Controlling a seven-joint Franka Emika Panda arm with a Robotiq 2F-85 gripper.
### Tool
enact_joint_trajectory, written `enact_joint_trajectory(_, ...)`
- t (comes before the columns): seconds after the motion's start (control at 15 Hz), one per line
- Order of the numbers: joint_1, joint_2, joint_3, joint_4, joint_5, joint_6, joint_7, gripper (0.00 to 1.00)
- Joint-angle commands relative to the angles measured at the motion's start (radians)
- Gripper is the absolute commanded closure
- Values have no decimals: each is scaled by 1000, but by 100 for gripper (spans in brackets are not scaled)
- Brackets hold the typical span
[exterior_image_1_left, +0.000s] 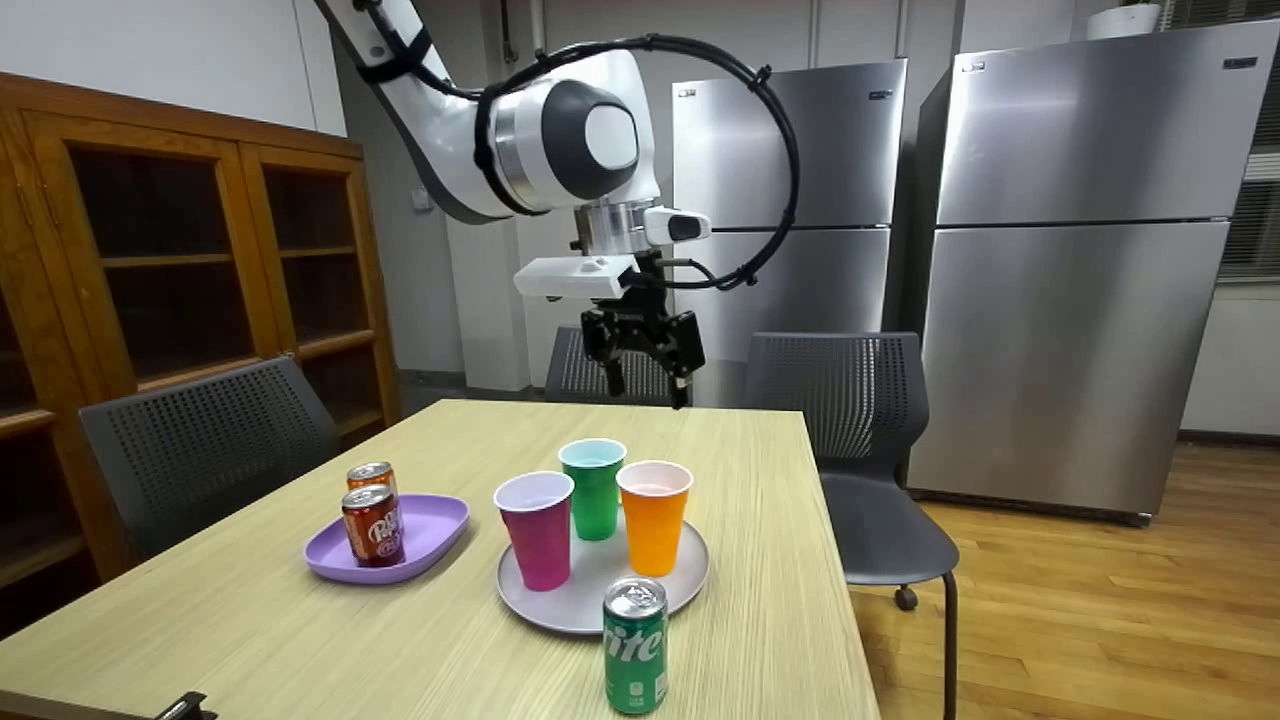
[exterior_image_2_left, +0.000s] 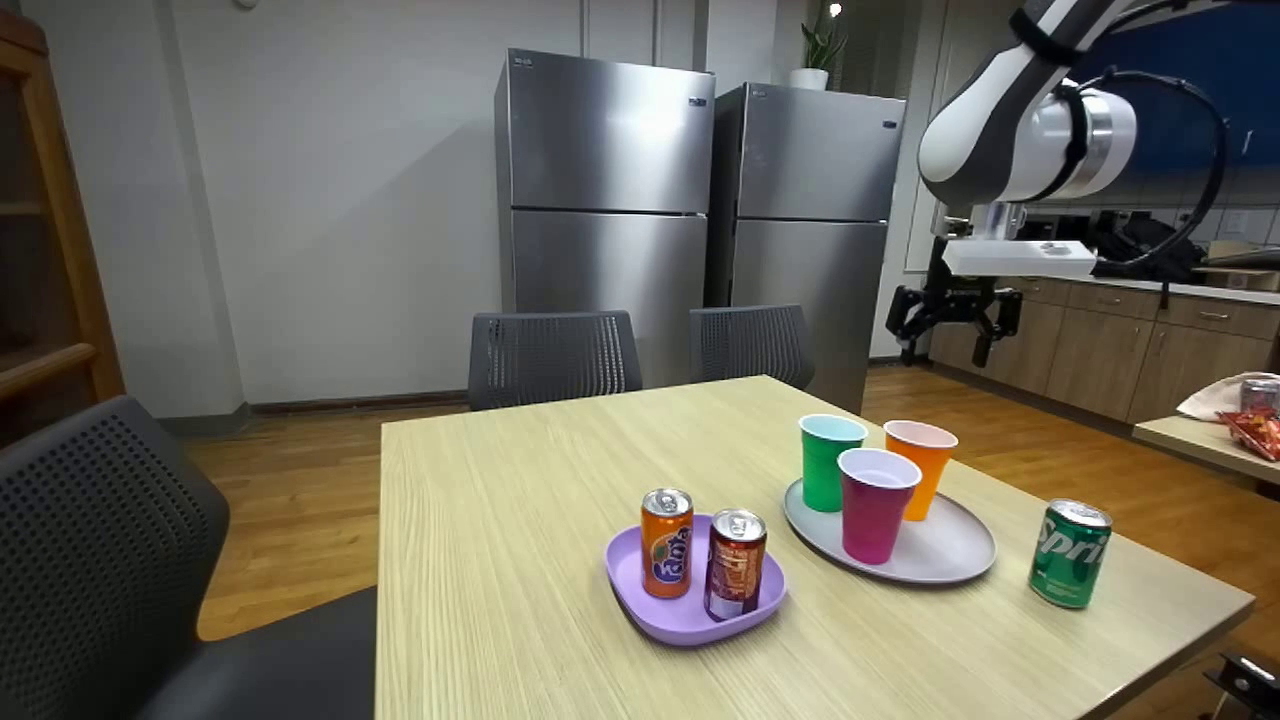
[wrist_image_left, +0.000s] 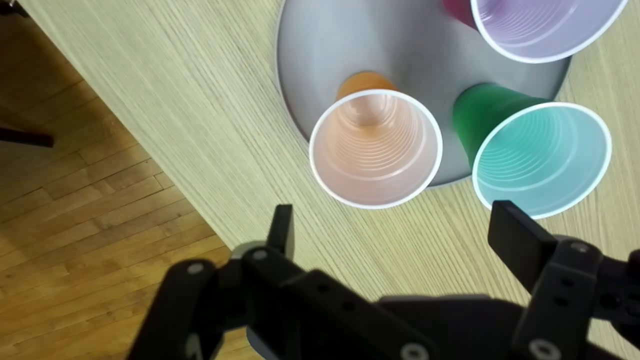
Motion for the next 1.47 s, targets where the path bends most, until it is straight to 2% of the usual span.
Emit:
enact_joint_trajectory(0.0, -51, -125, 23, -92, 2, -14, -104, 0)
enact_joint_trajectory(0.27, -81, -178, 31, -156, 68, -31, -262, 0)
enact_joint_trajectory(0.53, -96, -183, 19, -223, 54, -12, -338, 0)
enact_joint_trajectory(0.8, -109, -152, 10, -269, 1, 42, -317, 0)
enact_joint_trajectory(1.2, -126, -126, -18, -322, -153, 152, -258, 0)
enact_joint_trajectory(1.4, -134, -102, -24, -339, -169, 188, -262, 0)
